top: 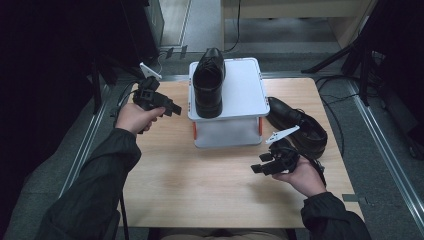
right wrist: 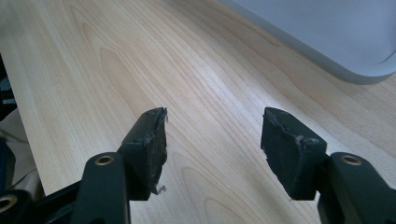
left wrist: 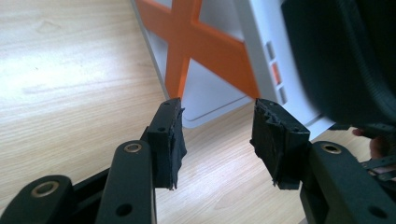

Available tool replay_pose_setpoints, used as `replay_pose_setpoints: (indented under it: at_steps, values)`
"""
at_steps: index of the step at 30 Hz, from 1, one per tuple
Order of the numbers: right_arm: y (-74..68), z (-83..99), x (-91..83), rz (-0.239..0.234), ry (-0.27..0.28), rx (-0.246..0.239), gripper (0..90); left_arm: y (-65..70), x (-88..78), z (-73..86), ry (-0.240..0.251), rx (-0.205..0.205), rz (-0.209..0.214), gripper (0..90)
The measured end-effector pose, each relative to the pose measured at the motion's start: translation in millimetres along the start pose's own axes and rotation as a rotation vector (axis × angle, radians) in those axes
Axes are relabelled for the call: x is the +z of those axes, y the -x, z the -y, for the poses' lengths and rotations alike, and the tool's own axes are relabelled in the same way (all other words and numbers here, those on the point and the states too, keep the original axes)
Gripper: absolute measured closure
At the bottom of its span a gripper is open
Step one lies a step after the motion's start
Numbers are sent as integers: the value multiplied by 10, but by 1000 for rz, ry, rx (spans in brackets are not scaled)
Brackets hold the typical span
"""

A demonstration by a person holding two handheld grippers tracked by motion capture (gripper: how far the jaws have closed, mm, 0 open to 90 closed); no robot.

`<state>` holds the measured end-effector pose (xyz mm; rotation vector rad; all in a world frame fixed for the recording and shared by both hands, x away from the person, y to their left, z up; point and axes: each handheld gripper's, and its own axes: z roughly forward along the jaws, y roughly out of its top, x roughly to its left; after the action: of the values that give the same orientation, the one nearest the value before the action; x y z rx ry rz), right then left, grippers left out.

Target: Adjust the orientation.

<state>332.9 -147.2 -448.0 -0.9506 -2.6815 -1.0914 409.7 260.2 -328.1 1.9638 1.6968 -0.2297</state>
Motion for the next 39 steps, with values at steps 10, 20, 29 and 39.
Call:
replay_pose_setpoints:
  at_steps: [10, 20, 29, 39]
  values:
    - [37, 52, -64, 13, 11, 20, 419, -112, 251, 358, -7, 23, -15, 512]
    - [80, 59, -75, 19, 16, 34, 421, -158, 415, 634, 9, 52, -2, 495]
    - [143, 69, -55, 15, 27, 65, 432, -275, 554, 915, 8, 39, 48, 487]
    - [223, 12, -173, 32, 38, 79, 434, -390, 587, 1055, -4, 44, 52, 479]
